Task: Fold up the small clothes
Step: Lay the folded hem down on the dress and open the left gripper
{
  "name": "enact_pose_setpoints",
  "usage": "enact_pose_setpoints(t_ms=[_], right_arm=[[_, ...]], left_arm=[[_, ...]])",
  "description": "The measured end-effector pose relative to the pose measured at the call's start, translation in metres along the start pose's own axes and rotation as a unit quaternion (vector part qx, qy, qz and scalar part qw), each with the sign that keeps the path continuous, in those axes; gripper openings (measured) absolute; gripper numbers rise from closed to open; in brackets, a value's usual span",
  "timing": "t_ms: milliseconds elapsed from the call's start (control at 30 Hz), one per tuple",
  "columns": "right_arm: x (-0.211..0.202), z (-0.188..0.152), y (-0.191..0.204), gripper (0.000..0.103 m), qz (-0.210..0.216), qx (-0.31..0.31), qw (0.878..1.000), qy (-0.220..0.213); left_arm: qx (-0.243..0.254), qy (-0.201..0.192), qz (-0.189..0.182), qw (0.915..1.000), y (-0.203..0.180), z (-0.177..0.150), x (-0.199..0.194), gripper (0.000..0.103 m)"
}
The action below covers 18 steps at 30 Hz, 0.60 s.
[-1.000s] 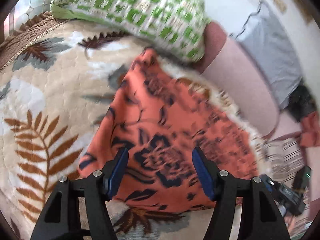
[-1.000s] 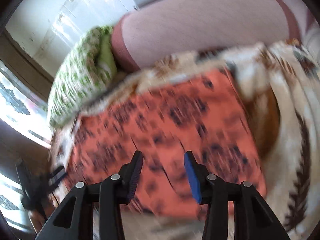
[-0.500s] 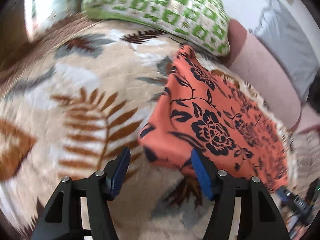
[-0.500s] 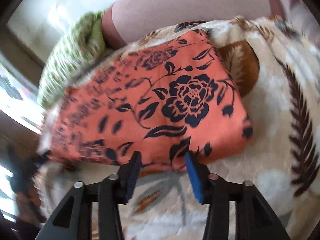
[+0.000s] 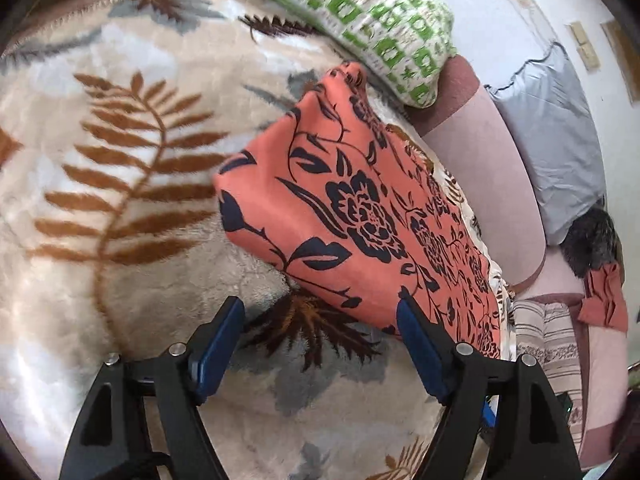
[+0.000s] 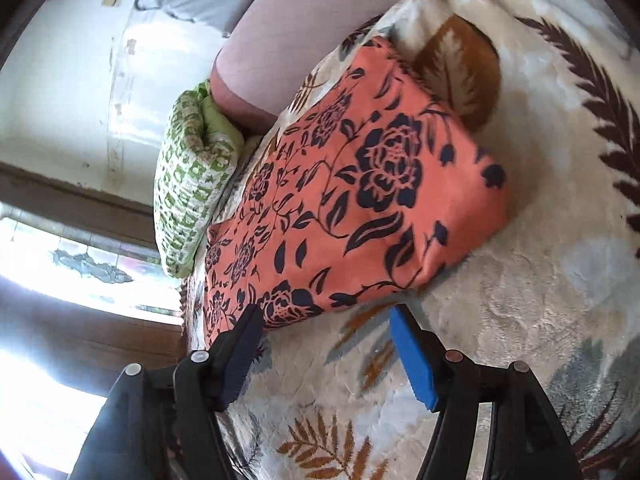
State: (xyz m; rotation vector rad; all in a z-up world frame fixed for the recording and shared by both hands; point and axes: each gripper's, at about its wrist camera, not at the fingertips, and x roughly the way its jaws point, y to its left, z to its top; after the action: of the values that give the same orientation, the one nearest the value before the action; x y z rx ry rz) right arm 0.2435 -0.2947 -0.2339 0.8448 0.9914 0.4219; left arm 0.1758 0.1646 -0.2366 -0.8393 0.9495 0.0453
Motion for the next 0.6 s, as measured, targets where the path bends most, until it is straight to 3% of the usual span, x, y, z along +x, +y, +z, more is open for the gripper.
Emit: enact_pose_setpoints(t_ms=[67, 133, 300, 467, 600], right_arm=[[-0.001, 0.003, -0.001, 0.069, 0.005, 0.003, 1.0, -0.006], [-0.005, 0.006, 0.003, 0.069, 0.007, -0.008, 1.0, -0.015], [-0.016, 0.006, 0.025, 0.069, -0.044, -0.088, 0.994, -0.054], [-0.013, 0.014, 0.036, 0.069, -0.088, -0.129, 0.983, -0.093], [-0.002, 0.021, 0.04, 0.068, -0.107, -0.142, 0.98, -0.094]], left_arm=[[0.004, -0.012, 0.02, 0.9997, -0.005, 0.001, 0.002, 0.079], [0.037, -0.036, 0.065, 0.9965, -0.017, -0.002, -0.001, 0.079], [0.158, -0.105, 0.151, 0.9703, -0.057, -0.016, -0.011, 0.079], [0.179, -0.121, 0.163, 0.9627, -0.067, -0.018, -0.014, 0.079], [0.191, -0.127, 0.176, 0.9572, -0.07, -0.015, -0.011, 0.079]])
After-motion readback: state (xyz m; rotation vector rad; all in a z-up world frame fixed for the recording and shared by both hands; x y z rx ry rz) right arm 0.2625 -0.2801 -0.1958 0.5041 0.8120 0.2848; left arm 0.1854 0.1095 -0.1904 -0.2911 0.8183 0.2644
